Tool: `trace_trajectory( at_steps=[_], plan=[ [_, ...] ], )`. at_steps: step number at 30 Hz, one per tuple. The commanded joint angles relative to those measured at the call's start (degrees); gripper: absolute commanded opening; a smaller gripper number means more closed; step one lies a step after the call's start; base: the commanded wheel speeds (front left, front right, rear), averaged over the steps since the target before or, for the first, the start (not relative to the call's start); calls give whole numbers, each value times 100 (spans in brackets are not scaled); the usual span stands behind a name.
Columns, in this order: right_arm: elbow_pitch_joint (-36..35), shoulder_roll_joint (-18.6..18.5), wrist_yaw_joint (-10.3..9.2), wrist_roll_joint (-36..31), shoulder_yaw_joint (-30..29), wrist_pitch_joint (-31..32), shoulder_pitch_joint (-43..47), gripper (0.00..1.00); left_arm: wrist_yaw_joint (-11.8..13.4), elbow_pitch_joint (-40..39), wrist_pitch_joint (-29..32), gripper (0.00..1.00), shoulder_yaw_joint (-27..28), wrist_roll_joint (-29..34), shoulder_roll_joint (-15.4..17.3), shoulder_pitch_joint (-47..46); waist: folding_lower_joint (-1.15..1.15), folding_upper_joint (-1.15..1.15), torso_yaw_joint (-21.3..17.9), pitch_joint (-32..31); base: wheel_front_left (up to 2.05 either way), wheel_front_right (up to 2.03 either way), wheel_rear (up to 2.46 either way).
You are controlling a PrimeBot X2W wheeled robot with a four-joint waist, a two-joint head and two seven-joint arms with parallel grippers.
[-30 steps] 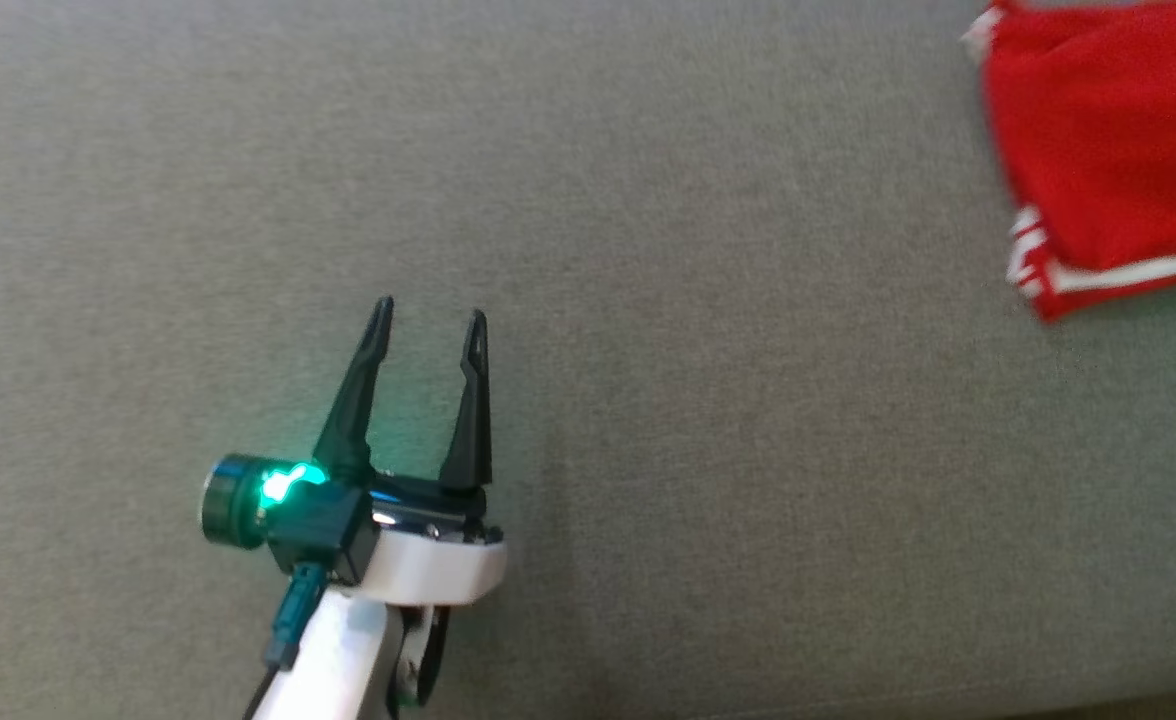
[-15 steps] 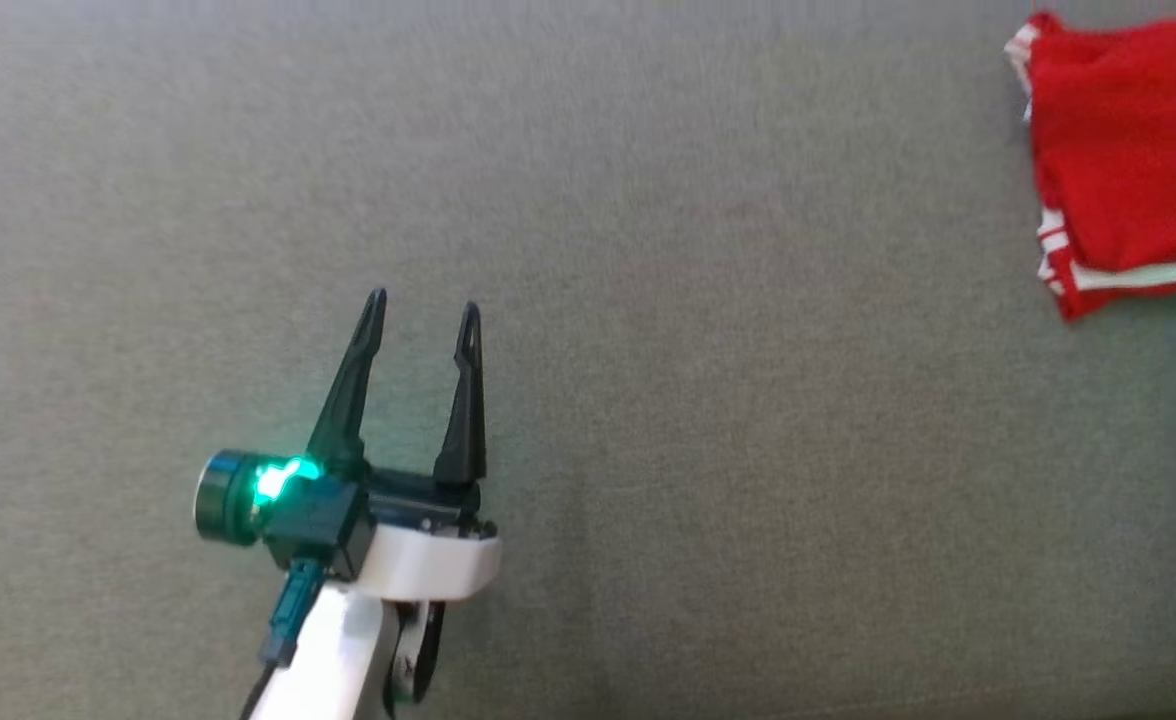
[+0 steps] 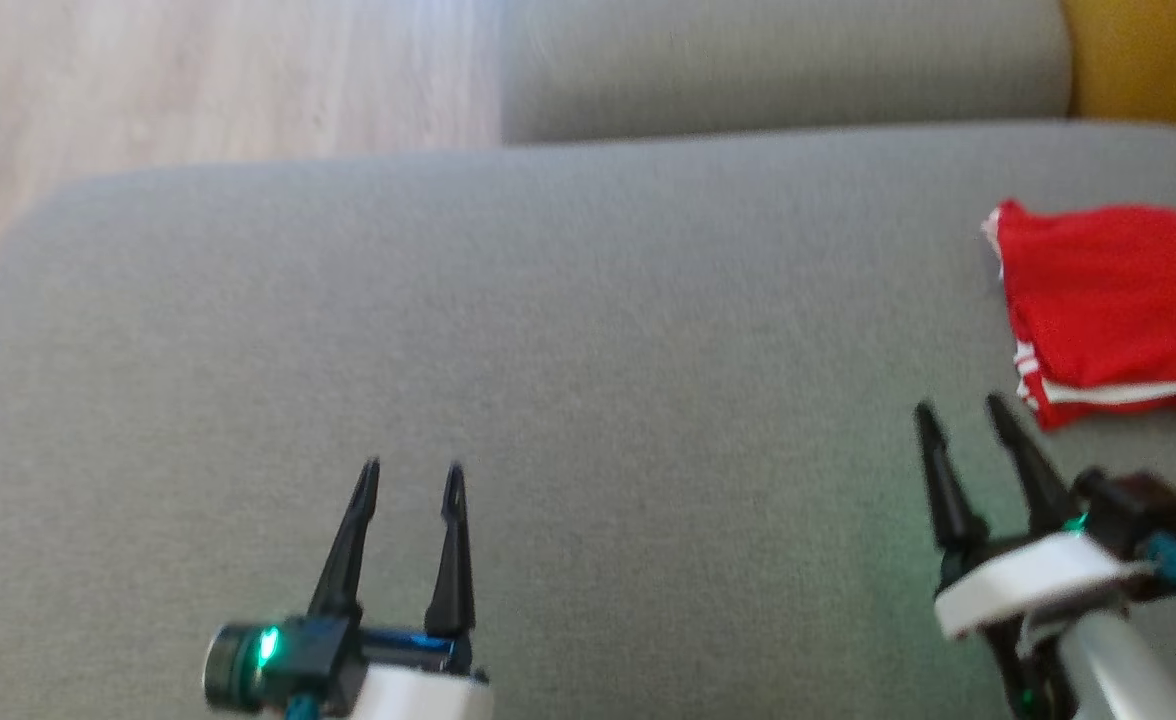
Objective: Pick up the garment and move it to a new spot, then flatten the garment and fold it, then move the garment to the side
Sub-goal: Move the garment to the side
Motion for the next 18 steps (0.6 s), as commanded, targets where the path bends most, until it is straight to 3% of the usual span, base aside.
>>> trace_trajectory(
  at_steps=[1, 7, 18],
  plan=[
    [-285, -27, -5, -136, 51, -90, -51, 100, 44, -235, -37, 100, 247, 6, -10, -93, 2, 0, 194, -350, 0, 0, 0],
    [-1183, 489, -5, -825, -461, -101, 743, 100, 146, -418, -37, 100, 452, 79, -10, 357, 2, 0, 246, -598, 0, 0, 0],
    [-1409, 787, -5, -1106, -579, -102, 1435, 100, 120, -517, -37, 100, 596, 165, -10, 732, 2, 0, 198, -723, 0, 0, 0]
  ],
)
